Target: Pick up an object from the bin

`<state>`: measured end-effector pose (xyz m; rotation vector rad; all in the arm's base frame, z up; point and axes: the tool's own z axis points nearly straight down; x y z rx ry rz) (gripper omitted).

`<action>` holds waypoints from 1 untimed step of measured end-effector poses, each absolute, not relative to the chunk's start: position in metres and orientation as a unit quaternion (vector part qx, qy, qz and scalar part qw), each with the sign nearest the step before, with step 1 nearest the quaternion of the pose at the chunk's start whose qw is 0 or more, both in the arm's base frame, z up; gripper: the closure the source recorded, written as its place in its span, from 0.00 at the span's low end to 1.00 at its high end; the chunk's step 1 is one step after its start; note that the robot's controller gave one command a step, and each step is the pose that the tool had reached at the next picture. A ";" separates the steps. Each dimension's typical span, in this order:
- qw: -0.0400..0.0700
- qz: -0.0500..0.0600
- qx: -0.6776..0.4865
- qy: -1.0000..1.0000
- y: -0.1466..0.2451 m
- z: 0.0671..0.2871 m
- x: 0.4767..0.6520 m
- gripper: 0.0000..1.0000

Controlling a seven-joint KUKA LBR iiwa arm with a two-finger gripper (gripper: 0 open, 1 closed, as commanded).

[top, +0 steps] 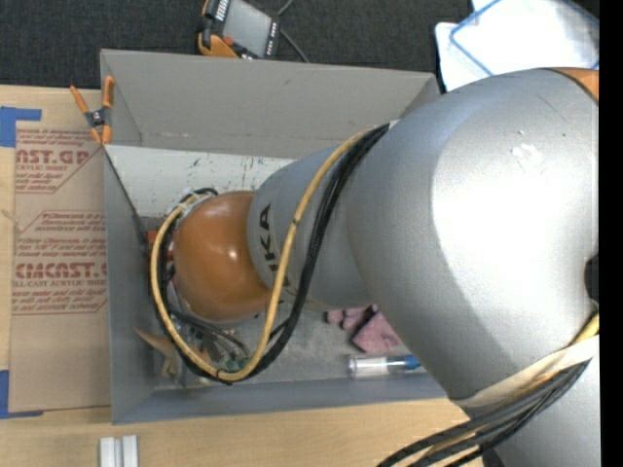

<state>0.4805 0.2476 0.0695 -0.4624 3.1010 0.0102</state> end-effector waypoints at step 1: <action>0.003 0.003 -0.148 0.989 0.248 0.069 0.480 1.00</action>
Offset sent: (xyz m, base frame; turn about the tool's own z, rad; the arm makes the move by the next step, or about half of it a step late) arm -0.0001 -0.0001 0.0114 -0.0001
